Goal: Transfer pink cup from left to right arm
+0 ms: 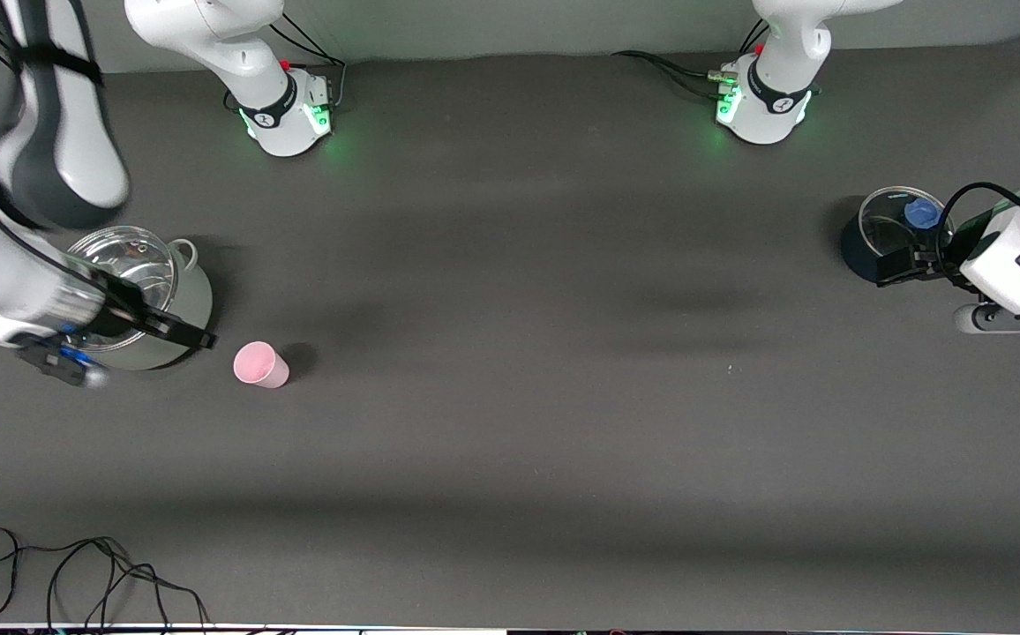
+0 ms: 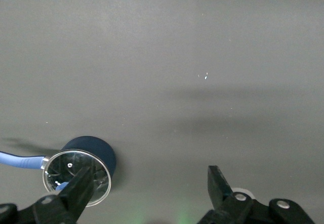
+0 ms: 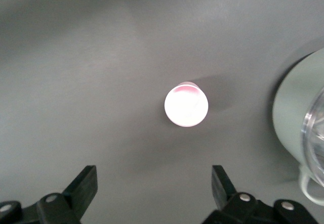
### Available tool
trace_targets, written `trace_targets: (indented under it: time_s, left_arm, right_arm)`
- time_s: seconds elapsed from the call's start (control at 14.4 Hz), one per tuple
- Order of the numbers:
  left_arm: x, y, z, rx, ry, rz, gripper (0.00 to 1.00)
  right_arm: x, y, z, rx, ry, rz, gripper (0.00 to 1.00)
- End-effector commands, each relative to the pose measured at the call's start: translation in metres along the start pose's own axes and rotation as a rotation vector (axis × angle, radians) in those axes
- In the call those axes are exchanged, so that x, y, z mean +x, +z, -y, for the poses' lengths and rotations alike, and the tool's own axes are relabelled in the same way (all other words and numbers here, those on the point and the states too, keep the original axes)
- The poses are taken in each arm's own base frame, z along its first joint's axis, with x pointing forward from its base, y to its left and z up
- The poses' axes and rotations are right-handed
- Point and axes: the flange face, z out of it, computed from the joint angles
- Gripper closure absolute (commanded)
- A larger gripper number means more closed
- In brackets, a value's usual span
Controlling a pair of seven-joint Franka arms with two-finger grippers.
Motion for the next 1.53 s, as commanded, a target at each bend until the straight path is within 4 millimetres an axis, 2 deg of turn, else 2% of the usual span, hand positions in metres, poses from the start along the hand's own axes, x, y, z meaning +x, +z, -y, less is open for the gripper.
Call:
trace_targets:
  time_s: [0.0,0.07,0.21,0.42,0.63,0.91,1.46]
  left_arm:
    - [-0.004,-0.010,0.000,-0.012,0.000,-0.025,0.00]
    - [-0.004,-0.009,0.000,-0.011,-0.001,-0.024,0.00]
    - [-0.004,-0.009,0.002,-0.011,-0.003,-0.025,0.00]
    - [-0.004,-0.010,0.007,-0.014,-0.007,-0.025,0.00]
    - [-0.004,-0.010,0.003,-0.018,0.007,-0.026,0.00]
    - [-0.004,-0.010,0.004,-0.018,0.007,-0.025,0.00]
    - [-0.004,-0.010,0.004,-0.017,0.007,-0.026,0.00]
  right_arm:
    - [-0.013,-0.061,0.005,-0.065,-0.072,-0.055,0.00]
    - [-0.019,-0.080,0.006,-0.084,-0.086,-0.075,0.00]
    - [-0.032,-0.106,0.013,-0.120,-0.149,-0.081,0.00]
    - [-0.037,-0.125,-0.002,-0.182,-0.273,-0.102,0.00]
    - [-0.028,-0.129,-0.023,-0.178,-0.295,-0.098,0.00]
    - [-0.029,-0.122,-0.013,-0.181,-0.311,-0.088,0.00]
    - [-0.025,-0.121,-0.018,-0.181,-0.305,-0.087,0.00]
